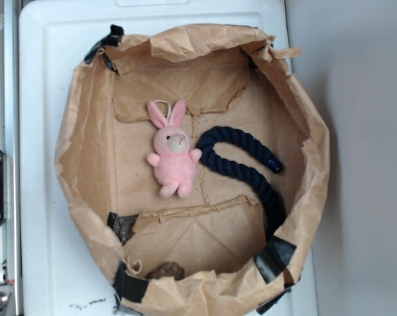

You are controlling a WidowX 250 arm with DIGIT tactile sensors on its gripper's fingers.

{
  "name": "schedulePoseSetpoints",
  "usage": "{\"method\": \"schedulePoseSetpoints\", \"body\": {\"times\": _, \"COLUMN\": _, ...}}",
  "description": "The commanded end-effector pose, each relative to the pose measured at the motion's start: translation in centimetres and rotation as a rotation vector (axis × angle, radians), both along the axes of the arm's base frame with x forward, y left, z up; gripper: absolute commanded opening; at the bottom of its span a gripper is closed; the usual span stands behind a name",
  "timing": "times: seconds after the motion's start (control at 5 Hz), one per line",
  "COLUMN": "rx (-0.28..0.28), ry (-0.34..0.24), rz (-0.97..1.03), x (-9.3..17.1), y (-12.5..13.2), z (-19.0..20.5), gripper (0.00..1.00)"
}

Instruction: Grab the pink bunny.

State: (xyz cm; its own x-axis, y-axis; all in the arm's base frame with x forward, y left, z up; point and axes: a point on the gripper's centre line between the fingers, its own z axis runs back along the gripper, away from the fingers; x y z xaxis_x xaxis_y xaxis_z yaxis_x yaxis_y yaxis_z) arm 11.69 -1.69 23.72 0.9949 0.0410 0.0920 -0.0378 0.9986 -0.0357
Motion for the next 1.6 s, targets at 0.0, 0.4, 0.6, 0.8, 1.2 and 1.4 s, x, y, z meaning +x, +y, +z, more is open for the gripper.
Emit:
{"method": "schedulePoseSetpoints", "body": {"times": 0.0, "rx": 0.0, "ry": 0.0, "rz": 0.0, "x": 0.0, "y": 0.0, "z": 0.0, "gripper": 1.0}}
{"method": "schedulePoseSetpoints", "body": {"times": 0.4, "rx": 0.013, "ry": -0.022, "rz": 0.047, "x": -1.9, "y": -1.6, "z": -0.6, "gripper": 1.0}}
{"method": "schedulePoseSetpoints", "body": {"times": 0.6, "rx": 0.024, "ry": -0.025, "rz": 0.061, "x": 0.0, "y": -1.1, "z": -1.2, "gripper": 1.0}}
{"method": "schedulePoseSetpoints", "body": {"times": 0.8, "rx": 0.024, "ry": -0.025, "rz": 0.061, "x": 0.0, "y": -1.1, "z": -1.2, "gripper": 1.0}}
{"method": "schedulePoseSetpoints", "body": {"times": 1.2, "rx": 0.024, "ry": -0.025, "rz": 0.061, "x": 0.0, "y": -1.1, "z": -1.2, "gripper": 1.0}}
{"method": "schedulePoseSetpoints", "body": {"times": 1.4, "rx": -0.007, "ry": -0.046, "rz": 0.055, "x": 1.2, "y": -0.7, "z": -1.3, "gripper": 1.0}}
